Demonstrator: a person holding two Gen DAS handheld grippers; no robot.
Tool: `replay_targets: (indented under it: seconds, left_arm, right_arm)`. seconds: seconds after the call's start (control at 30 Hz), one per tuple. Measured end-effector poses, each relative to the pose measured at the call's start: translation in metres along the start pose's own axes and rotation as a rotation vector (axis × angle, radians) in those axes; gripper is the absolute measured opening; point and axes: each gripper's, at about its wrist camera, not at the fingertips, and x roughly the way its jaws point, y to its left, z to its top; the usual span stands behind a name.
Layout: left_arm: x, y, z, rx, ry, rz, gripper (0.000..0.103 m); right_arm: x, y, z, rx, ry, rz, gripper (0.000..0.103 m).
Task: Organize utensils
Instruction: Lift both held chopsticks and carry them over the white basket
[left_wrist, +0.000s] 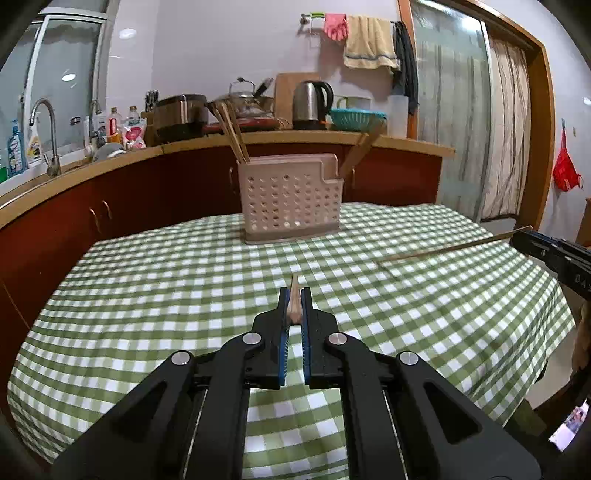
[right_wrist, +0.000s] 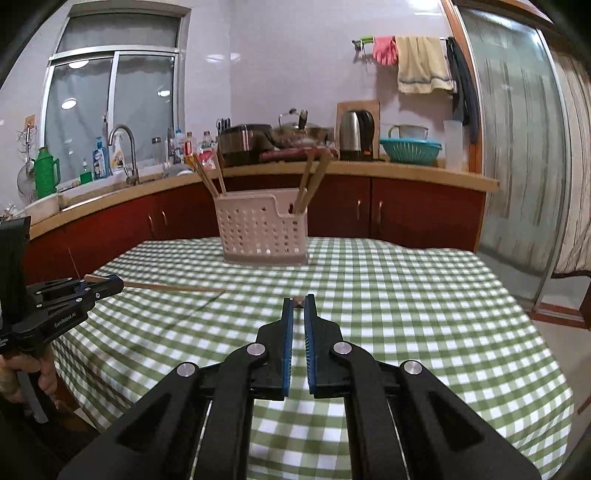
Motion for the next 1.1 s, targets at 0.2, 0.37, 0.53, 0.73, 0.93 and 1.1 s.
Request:
replay_targets:
  seconds: [0.2,0.37,0.53,0.73,0.93,1.1]
  left_arm:
    - [-0.011,0.010,0.014,-0.020,-0.031,0.021,0.006]
    - [-0.014,0.016,0.022,-0.029,-0.047,0.033,0.006]
    - [-0.015,0.019,0.027,-0.028,-0.057,0.041,0.006]
    - [-0.013,0.023,0.035,-0.039,-0.063,0.041,0.006]
    - [-0.009,0.028,0.046,-0.050,-0.080,0.041,0.006]
    - [-0.009,0.029,0.058,-0.041,-0.110,0.042,0.006]
  right_arm:
    - [-0.006,0.008,0.011,-0.020,-0.029,0.014,0.007]
    - [-0.010,0.012,0.022,-0.034,-0.055,0.023,0.007]
    - [-0.008,0.013,0.030,-0.026,-0.068,0.032,0.007]
    - [-0.003,0.013,0.038,-0.021,-0.081,0.040,0.007]
    - [0.000,0.015,0.048,-0.024,-0.102,0.044,0.007]
    - [0.003,0.017,0.058,-0.031,-0.117,0.051,0.007]
